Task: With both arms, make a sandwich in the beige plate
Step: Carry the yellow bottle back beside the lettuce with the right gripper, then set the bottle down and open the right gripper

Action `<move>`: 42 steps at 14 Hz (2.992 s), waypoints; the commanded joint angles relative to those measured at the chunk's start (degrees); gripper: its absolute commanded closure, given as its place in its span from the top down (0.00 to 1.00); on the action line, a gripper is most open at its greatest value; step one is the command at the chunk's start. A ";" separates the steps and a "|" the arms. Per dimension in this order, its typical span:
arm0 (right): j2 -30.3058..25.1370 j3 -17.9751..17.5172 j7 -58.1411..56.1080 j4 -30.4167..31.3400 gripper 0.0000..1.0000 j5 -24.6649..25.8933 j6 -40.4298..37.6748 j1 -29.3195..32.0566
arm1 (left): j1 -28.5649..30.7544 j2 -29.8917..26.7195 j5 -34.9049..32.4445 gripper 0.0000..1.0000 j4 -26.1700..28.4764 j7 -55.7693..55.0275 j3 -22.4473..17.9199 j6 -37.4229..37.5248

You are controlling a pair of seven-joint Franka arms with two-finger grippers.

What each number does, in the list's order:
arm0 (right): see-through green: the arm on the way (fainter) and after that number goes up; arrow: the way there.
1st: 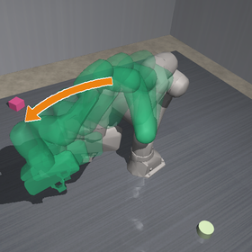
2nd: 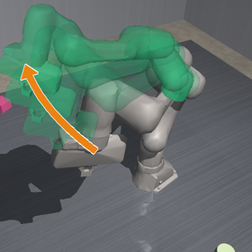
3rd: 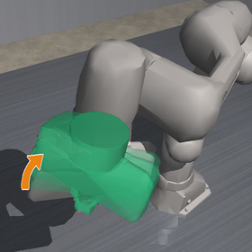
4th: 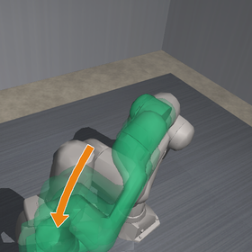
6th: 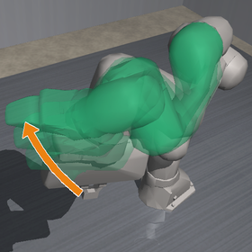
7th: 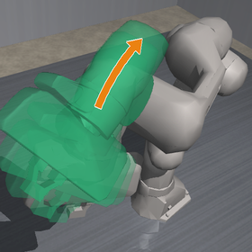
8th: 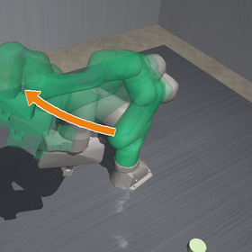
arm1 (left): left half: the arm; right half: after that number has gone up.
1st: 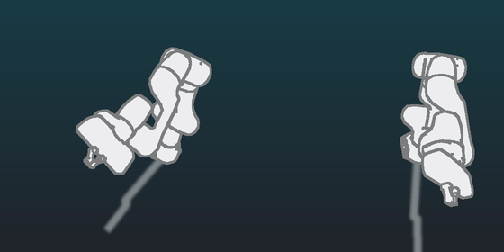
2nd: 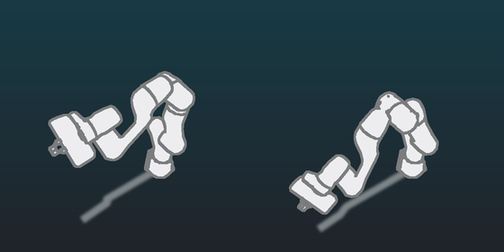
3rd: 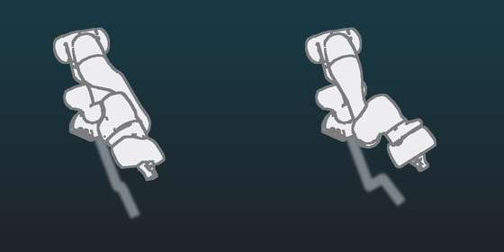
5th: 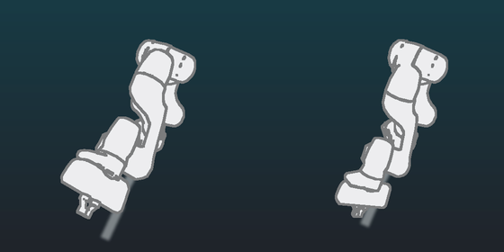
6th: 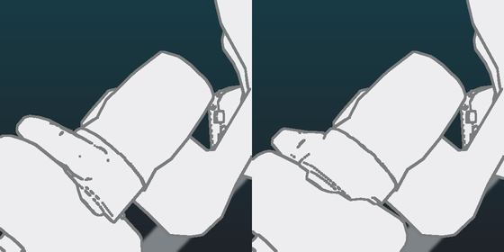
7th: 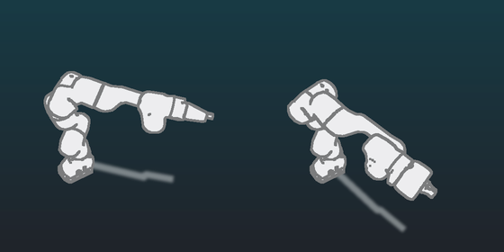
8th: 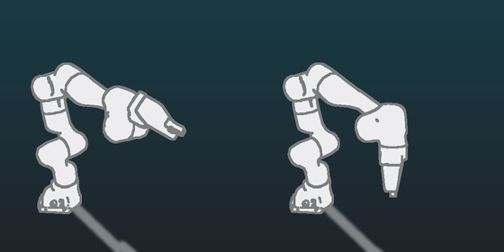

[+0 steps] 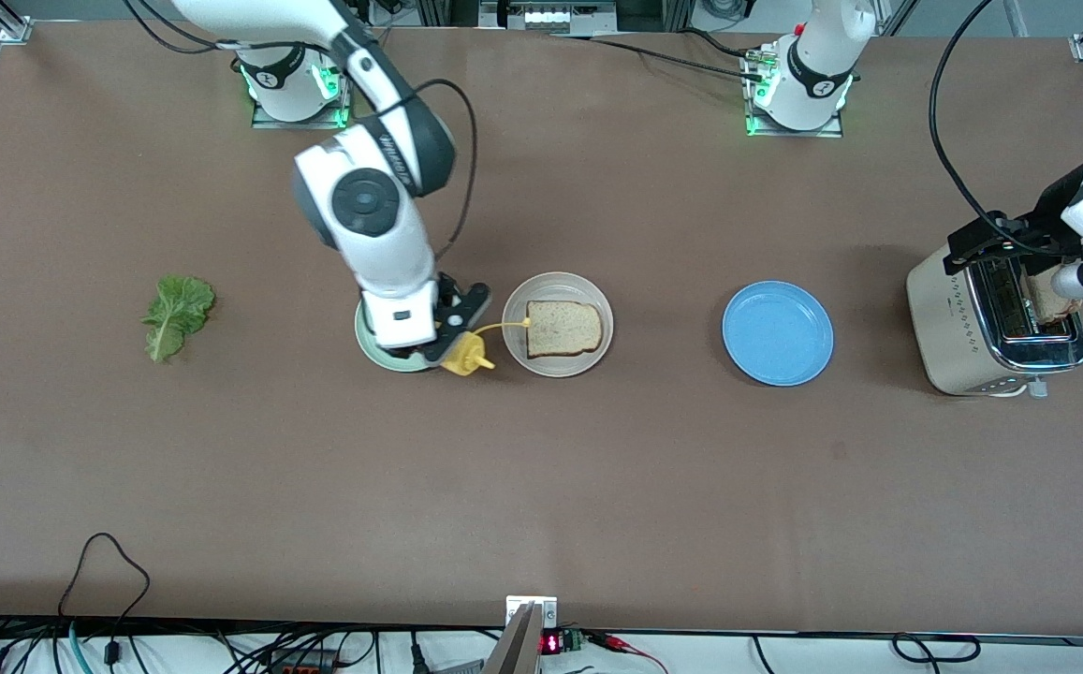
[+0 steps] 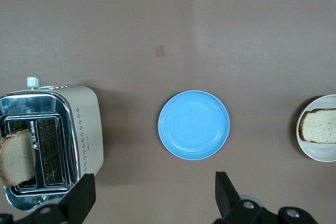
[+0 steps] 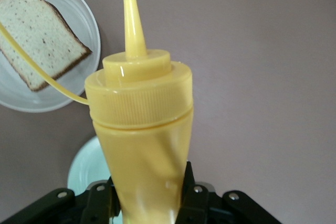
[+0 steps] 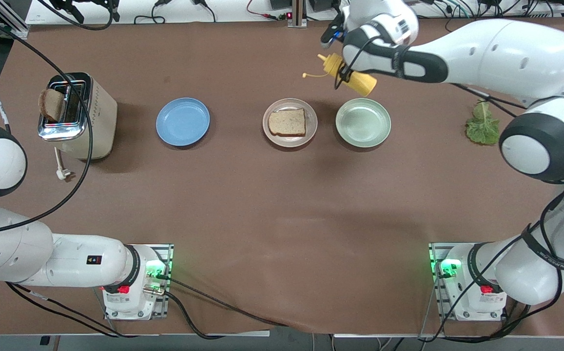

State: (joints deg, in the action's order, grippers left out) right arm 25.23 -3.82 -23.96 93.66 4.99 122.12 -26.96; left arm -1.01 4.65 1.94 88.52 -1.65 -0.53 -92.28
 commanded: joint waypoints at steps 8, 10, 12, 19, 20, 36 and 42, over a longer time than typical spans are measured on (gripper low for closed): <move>-13.80 -2.42 -43.23 13.72 0.03 -21.13 -3.64 22.37 | 2.86 -0.87 -0.54 1.00 0.51 0.60 3.26 0.44; -14.51 -2.33 -55.44 16.54 0.03 -28.78 -3.81 27.38 | 3.03 -1.39 -0.63 1.00 0.95 0.60 3.35 0.53; -14.77 -2.33 -64.07 18.83 0.03 -32.92 -3.99 30.99 | 3.03 -1.57 -0.63 1.00 1.12 0.60 3.35 0.53; -11.97 -2.07 -95.71 28.85 0.04 -55.51 -6.62 43.29 | 3.30 -1.57 -0.89 1.00 1.30 0.33 3.35 0.53; -10.74 -2.07 -98.97 29.12 0.04 -57.01 -8.19 44.88 | 3.30 -1.57 -0.89 1.00 1.30 0.42 3.35 0.53; 3.06 -2.07 -122.29 29.21 0.04 -70.91 -17.08 52.89 | 2.77 -1.48 -0.80 1.00 1.21 0.42 3.44 0.26; 5.44 -2.24 -122.47 28.95 0.08 -71.79 -17.70 53.15 | 2.77 -1.48 -0.89 1.00 1.21 0.42 3.61 0.35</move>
State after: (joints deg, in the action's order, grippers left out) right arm 30.24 -4.84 -145.52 123.22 -65.61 106.04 24.72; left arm 1.68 4.27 1.90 88.72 -1.65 2.69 -91.97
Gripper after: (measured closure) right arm 0.555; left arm 0.000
